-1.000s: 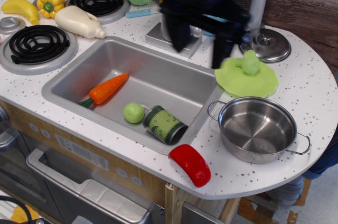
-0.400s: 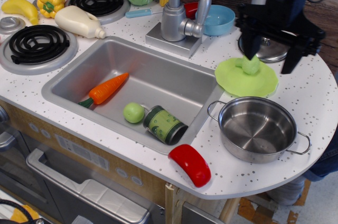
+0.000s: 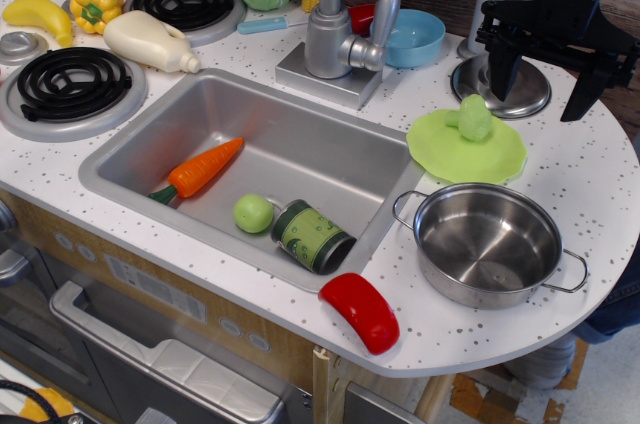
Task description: Put broccoli in pot or pan
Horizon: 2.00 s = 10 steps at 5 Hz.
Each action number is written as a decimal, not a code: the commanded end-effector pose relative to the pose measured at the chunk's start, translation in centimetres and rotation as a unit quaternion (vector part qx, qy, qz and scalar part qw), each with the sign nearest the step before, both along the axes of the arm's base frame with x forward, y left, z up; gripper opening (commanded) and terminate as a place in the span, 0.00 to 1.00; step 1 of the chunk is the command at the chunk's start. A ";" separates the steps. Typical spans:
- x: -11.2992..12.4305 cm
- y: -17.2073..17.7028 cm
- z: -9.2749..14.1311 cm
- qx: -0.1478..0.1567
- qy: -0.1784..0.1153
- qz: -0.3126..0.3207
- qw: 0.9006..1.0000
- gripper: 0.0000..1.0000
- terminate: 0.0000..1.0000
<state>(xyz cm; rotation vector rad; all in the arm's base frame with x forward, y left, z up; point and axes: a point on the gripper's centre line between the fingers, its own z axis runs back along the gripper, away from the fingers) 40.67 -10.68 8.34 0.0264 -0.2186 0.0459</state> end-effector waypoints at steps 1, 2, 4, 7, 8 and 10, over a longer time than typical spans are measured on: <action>2.5 2.8 1.6 -0.014 -0.031 -0.002 0.999 1.00 0.00; 3.4 3.9 0.3 -0.022 -0.044 -0.016 0.999 1.00 0.00; 4.0 4.7 -2.2 -0.030 -0.078 -0.028 0.996 1.00 0.00; 4.0 5.3 -4.9 -0.052 -0.100 -0.053 0.992 1.00 0.00; 3.9 5.0 -5.5 -0.056 -0.105 -0.048 0.992 0.00 0.00; 3.7 4.2 -3.6 -0.030 -0.098 -0.048 0.994 0.00 0.00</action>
